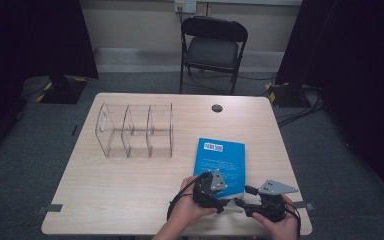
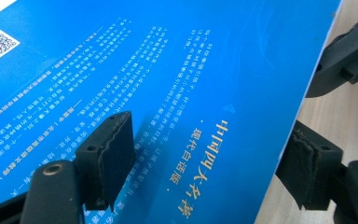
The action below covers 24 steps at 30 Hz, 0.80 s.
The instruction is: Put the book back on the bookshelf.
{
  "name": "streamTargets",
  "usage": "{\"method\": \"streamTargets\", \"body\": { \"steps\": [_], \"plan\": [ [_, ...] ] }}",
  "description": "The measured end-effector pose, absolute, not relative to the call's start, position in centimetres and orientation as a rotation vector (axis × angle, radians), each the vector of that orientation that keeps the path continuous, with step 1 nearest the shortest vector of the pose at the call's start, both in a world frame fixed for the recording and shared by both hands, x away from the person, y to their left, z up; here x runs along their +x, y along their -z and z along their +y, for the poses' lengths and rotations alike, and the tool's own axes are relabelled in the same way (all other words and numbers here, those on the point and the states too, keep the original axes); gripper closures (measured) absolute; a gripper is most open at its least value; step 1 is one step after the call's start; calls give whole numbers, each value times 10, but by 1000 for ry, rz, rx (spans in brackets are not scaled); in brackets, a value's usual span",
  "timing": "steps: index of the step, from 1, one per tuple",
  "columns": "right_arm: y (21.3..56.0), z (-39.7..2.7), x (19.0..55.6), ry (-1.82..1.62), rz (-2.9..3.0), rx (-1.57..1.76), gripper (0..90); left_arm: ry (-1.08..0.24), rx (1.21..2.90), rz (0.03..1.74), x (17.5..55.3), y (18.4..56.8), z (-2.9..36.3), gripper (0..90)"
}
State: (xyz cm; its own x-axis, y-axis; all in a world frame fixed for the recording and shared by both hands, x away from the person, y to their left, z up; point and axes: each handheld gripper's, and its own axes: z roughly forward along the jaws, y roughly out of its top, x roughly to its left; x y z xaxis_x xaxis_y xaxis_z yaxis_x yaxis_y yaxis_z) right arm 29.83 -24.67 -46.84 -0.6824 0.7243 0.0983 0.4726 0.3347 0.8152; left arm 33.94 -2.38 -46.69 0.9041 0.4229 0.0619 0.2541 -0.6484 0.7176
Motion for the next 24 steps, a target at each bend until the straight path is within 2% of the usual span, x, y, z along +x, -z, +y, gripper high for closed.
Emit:
{"method": "streamTargets", "body": {
  "steps": [8, 11, 18, 24],
  "plan": [
    [469, -248, 299, -1294, 2320, 1081, 385, -304, 2306, 473, 340, 468, -26, 256],
    [469, -248, 300, -1306, 2319, 1085, 385, -309, 2309, 463, 339, 469, -27, 224],
    [469, -250, 301, -1331, 2316, 1087, 385, -336, 2327, 456, 341, 469, -32, 216],
    [469, -250, 301, -1345, 2315, 1096, 385, -325, 2350, 469, 343, 465, -32, 255]
  ]
}}
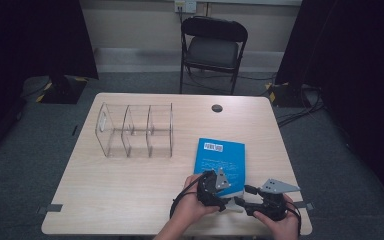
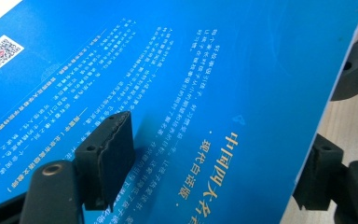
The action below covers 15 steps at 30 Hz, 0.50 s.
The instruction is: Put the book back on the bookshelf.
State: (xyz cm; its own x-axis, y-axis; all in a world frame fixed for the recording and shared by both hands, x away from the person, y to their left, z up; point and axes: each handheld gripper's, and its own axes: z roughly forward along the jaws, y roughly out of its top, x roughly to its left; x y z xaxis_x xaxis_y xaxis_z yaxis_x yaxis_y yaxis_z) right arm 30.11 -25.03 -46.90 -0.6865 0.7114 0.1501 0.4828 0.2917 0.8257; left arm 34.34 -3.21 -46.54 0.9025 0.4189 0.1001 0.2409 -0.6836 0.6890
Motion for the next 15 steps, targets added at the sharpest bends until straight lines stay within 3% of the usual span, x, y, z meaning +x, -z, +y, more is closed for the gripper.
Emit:
{"method": "streamTargets", "body": {
  "steps": [15],
  "plan": [
    [471, -269, 308, -1352, 2287, 1164, 304, -274, 2385, 414, 343, 453, -31, 535]
  ]
}}
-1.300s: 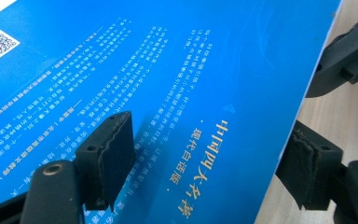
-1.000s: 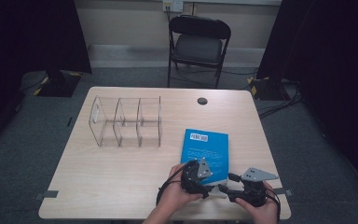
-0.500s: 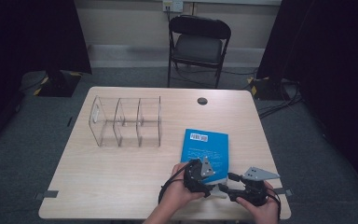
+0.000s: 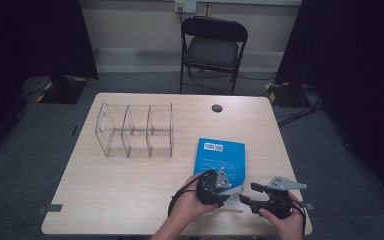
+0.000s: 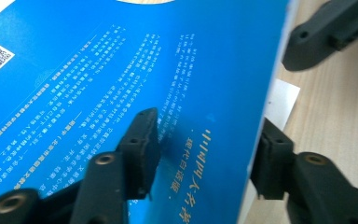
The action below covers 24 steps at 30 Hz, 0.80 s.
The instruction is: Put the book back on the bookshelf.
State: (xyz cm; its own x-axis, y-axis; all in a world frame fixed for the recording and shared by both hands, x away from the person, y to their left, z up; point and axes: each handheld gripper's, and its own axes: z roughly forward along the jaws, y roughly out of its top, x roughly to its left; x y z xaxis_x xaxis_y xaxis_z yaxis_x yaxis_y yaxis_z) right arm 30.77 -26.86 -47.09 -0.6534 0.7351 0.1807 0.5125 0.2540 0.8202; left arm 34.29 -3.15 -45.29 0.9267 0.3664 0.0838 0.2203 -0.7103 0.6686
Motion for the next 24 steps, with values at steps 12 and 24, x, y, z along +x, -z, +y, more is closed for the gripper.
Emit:
{"method": "streamTargets", "body": {
  "steps": [12, 24],
  "plan": [
    [490, -276, 306, -1294, 2374, 1107, 261, -204, 2401, 490, 348, 442, -31, 671],
    [492, -272, 305, -1328, 2387, 1051, 195, -162, 2406, 553, 354, 429, -29, 719]
  ]
}}
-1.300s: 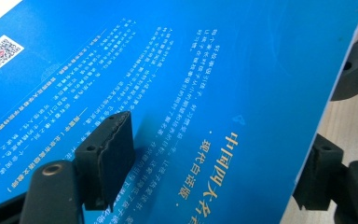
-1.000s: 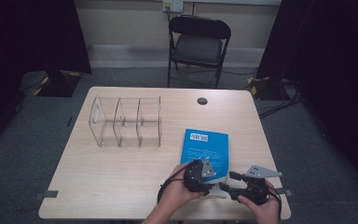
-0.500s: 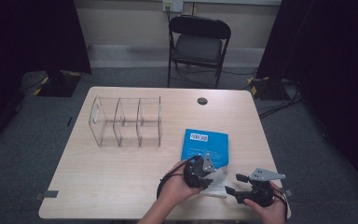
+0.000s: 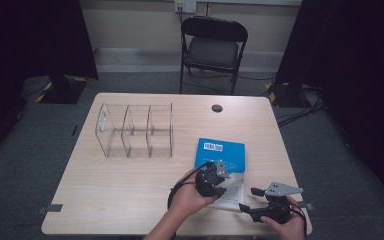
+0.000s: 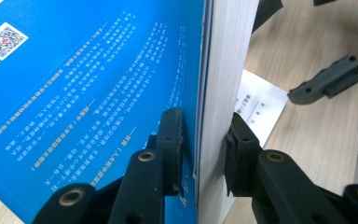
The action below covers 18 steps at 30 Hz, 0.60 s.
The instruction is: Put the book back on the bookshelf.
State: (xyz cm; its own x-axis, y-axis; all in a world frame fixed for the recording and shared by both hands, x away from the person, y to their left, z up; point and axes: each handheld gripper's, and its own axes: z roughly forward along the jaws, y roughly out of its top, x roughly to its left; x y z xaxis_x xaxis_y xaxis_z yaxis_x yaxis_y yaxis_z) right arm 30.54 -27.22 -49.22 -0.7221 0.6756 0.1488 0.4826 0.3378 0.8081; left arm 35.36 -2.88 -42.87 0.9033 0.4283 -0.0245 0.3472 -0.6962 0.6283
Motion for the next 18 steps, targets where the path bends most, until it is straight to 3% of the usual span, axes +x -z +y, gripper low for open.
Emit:
{"method": "streamTargets", "body": {
  "steps": [18],
  "plan": [
    [498, -267, 303, -1275, 2425, 1045, 147, -143, 2445, 615, 362, 396, -30, 745]
  ]
}}
